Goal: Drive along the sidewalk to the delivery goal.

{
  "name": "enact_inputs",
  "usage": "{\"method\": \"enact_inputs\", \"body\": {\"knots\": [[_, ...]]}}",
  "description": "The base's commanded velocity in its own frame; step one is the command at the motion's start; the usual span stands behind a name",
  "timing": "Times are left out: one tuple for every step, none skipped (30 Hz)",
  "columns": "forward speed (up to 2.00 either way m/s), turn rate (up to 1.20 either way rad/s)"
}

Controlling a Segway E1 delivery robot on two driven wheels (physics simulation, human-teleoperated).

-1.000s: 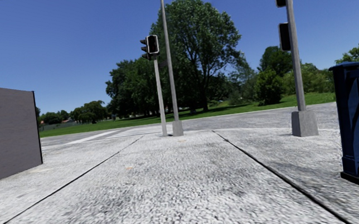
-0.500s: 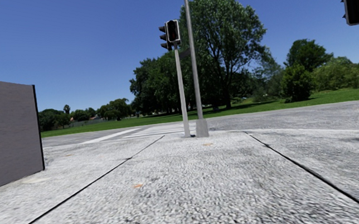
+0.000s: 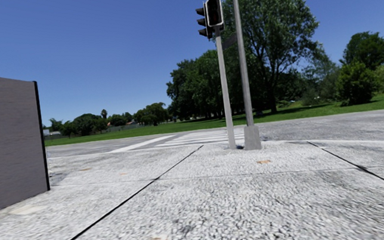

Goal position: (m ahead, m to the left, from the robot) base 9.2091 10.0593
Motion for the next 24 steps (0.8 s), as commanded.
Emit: {"method": "enact_inputs", "body": {"knots": [[2.0, 0.38], [2.0, 0.39], [2.0, 0.4], [2.0, 0.4], [2.0, 0.4], [2.0, 0.4], [2.0, 0.4], [2.0, 0.4], [2.0, 0.4], [2.0, 0.4], [2.0, 0.4], [2.0, 0.4], [2.0, 0.4], [2.0, 0.4], [2.0, 0.41], [2.0, 0.42], [2.0, 0.43], [2.0, 0.43], [2.0, 0.47], [2.0, 0.48], [2.0, 0.5], [2.0, 0.5], [2.0, 0.5], [2.0, 0.51]]}}
